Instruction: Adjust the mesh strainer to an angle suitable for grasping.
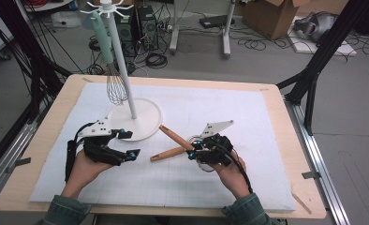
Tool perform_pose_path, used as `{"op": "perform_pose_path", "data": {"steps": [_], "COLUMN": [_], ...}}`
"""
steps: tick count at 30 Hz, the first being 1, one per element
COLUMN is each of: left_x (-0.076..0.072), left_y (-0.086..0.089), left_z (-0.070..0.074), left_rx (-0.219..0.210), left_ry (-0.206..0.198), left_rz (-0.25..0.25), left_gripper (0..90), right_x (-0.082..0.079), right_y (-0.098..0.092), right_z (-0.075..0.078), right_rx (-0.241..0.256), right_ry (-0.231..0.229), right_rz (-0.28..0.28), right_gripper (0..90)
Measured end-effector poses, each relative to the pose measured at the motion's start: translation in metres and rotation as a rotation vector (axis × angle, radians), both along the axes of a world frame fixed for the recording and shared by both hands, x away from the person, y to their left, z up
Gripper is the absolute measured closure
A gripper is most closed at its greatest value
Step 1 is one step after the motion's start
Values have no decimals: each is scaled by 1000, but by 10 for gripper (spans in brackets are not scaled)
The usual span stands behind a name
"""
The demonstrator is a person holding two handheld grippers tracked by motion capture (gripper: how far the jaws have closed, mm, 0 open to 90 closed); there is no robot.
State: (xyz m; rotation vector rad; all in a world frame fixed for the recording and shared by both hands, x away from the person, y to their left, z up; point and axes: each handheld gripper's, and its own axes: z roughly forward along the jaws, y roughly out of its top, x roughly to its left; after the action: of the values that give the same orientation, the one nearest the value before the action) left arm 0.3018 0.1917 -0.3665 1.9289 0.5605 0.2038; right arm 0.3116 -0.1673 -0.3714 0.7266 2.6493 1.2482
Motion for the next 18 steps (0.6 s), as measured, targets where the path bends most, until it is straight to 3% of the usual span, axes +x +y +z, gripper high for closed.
{"op": "perform_pose_path", "data": {"steps": [18], "left_x": [2], "left_y": [-8], "left_z": [4], "left_rx": [-20], "left_ry": [9], "left_rz": [-35], "left_gripper": [264], "right_x": [-3], "right_y": [9], "right_z": [4], "right_rx": [36], "right_ry": [-12], "right_rz": [46], "right_gripper": [694]}}
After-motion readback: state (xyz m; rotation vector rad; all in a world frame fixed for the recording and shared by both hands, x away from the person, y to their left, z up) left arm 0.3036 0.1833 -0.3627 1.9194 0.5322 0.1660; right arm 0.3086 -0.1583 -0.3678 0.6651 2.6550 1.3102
